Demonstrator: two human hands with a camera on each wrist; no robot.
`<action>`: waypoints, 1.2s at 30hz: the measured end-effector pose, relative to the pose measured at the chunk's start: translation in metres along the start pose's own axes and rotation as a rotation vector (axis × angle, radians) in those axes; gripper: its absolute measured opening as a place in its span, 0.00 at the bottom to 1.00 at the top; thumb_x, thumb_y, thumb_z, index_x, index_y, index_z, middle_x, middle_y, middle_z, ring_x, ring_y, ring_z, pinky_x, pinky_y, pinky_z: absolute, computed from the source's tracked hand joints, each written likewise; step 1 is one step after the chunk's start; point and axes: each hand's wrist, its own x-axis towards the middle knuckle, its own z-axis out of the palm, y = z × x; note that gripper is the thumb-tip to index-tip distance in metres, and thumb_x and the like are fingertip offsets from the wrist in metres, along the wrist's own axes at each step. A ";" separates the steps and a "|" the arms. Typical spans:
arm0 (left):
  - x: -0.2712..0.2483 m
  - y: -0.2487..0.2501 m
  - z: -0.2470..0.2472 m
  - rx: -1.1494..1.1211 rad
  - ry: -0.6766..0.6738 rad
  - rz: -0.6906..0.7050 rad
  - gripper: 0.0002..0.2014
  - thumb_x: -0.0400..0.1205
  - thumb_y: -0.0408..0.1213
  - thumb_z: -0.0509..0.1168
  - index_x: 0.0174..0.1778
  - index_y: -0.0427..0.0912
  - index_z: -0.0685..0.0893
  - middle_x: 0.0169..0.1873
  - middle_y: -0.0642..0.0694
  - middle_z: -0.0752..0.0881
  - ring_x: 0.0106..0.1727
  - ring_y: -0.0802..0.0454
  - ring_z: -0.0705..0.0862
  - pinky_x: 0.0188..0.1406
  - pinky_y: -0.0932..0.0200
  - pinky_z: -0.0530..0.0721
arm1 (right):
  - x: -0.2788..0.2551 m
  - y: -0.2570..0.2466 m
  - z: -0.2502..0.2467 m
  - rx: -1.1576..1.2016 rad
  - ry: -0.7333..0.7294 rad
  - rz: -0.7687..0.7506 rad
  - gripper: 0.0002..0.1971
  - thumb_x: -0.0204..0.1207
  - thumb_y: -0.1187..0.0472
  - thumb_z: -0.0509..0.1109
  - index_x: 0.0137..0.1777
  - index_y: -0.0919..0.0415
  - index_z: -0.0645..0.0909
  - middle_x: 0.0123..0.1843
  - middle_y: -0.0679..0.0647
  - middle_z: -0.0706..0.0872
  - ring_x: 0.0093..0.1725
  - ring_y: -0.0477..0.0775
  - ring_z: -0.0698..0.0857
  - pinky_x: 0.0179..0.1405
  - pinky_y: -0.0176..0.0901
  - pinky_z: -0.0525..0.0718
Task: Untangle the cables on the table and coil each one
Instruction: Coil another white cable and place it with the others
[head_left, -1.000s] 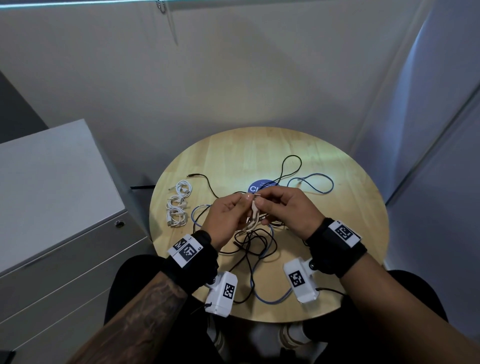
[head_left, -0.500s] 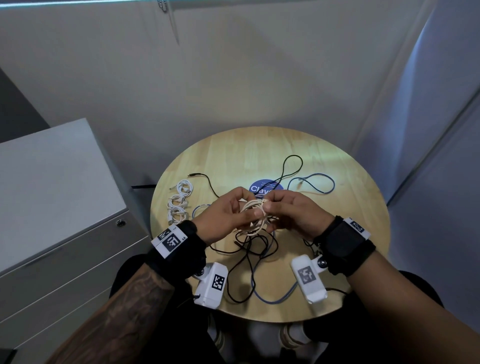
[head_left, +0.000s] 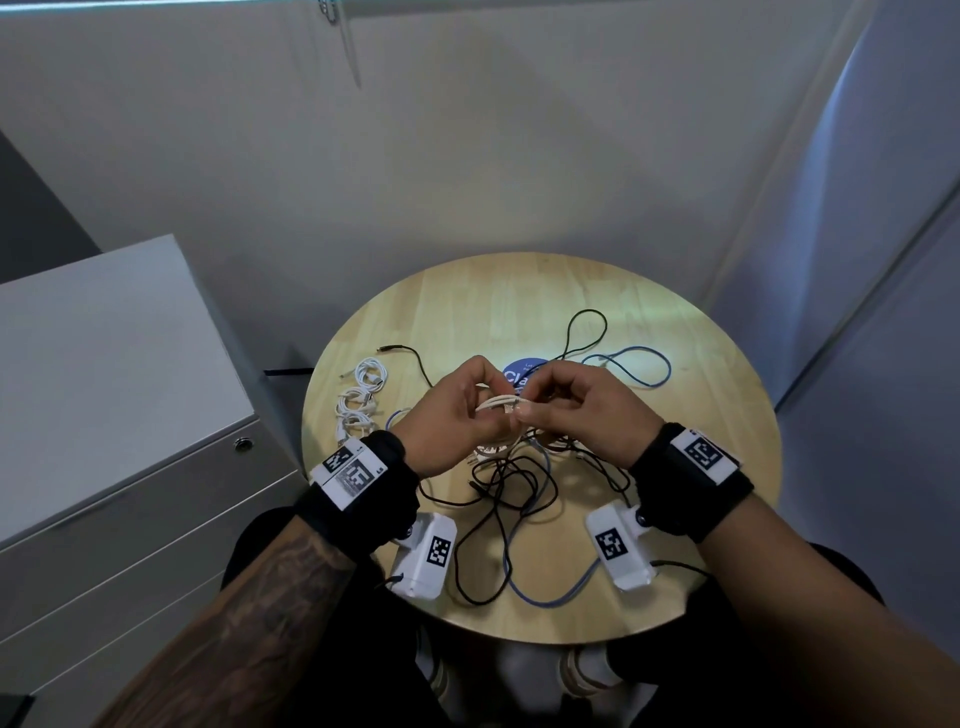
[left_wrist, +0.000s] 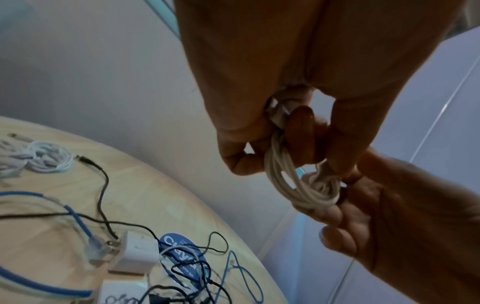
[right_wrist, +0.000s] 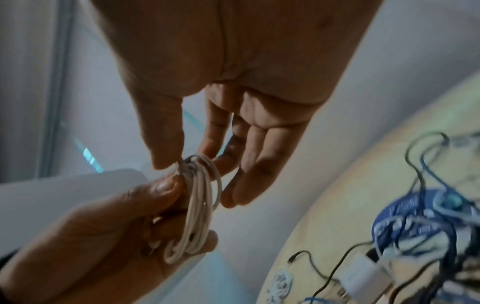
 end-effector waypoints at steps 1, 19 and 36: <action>0.000 -0.001 0.001 0.017 0.001 0.001 0.11 0.80 0.19 0.67 0.50 0.35 0.74 0.31 0.46 0.84 0.31 0.54 0.81 0.33 0.63 0.80 | 0.001 0.000 -0.001 -0.057 0.022 -0.018 0.07 0.74 0.66 0.78 0.46 0.67 0.83 0.41 0.65 0.88 0.38 0.56 0.86 0.40 0.53 0.86; -0.001 0.002 0.003 0.004 0.029 0.038 0.14 0.80 0.21 0.68 0.61 0.31 0.75 0.47 0.47 0.86 0.46 0.57 0.85 0.48 0.64 0.83 | 0.006 0.001 -0.004 0.279 0.057 -0.002 0.06 0.80 0.69 0.69 0.54 0.65 0.85 0.45 0.63 0.88 0.46 0.58 0.88 0.46 0.45 0.91; 0.008 0.007 -0.006 0.234 -0.005 0.015 0.06 0.80 0.36 0.73 0.42 0.40 0.82 0.33 0.51 0.84 0.35 0.57 0.81 0.39 0.58 0.80 | 0.005 -0.014 -0.011 0.096 -0.047 -0.064 0.11 0.76 0.73 0.73 0.57 0.70 0.82 0.47 0.64 0.85 0.46 0.54 0.86 0.48 0.43 0.89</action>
